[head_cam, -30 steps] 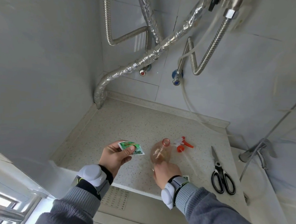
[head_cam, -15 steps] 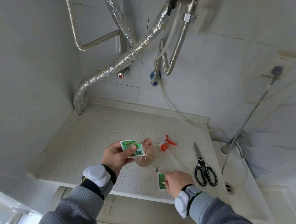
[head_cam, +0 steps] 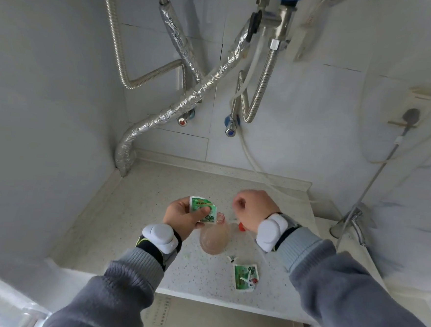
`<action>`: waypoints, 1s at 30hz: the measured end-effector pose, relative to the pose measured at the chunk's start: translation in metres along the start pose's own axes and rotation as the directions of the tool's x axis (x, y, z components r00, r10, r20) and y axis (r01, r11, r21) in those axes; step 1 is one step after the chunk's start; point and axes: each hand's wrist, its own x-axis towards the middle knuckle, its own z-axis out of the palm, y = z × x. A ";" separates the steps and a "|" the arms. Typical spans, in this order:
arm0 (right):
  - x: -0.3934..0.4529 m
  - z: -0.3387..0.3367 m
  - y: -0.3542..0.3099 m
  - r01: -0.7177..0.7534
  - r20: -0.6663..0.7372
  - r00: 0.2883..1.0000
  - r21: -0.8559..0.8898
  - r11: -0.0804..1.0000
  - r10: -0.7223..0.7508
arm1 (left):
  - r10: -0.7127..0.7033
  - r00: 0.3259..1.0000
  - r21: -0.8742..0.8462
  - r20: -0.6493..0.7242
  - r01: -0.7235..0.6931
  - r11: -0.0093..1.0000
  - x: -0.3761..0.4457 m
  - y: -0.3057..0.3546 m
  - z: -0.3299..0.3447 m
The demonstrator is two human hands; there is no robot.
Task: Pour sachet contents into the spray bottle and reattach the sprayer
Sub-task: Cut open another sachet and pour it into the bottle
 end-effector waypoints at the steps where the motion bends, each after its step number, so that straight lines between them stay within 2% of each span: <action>1: 0.006 -0.007 -0.007 0.031 -0.002 1.000 0.040 0.999 -0.030 | 0.006 1.000 0.013 0.008 -0.006 1.000 0.002 0.001 0.001; 5: 0.027 -0.020 -0.033 0.127 -0.019 0.992 0.173 0.977 -0.126 | 0.010 1.000 0.090 0.028 -0.013 0.996 0.010 0.003 0.003; 7: 0.034 -0.020 -0.042 0.168 0.029 0.984 0.191 0.967 -0.176 | 0.005 0.999 0.140 0.049 -0.012 0.990 0.012 0.002 0.003; 10: 0.041 -0.018 -0.051 0.206 0.119 0.967 0.140 0.968 -0.223 | -0.003 0.997 0.197 0.074 -0.012 0.980 0.015 0.002 0.003; 17: 0.052 -0.011 -0.054 0.223 0.210 0.953 0.000 0.975 -0.218 | -0.024 0.994 0.297 0.108 -0.009 0.955 0.027 0.003 0.002; 21: 0.059 -0.010 -0.047 0.171 0.160 0.971 0.047 0.984 -0.176 | -0.073 0.995 0.161 0.062 0.062 0.985 0.031 0.000 0.002; 25: 0.063 -0.004 -0.034 0.120 0.132 0.983 0.083 0.989 -0.130 | -0.156 0.985 0.022 0.078 0.155 0.988 0.030 -0.006 0.002; 30: 0.063 0.008 -0.017 0.048 0.095 0.993 0.160 0.986 -0.064 | -0.179 0.981 0.016 0.075 0.178 0.984 0.031 -0.010 0.007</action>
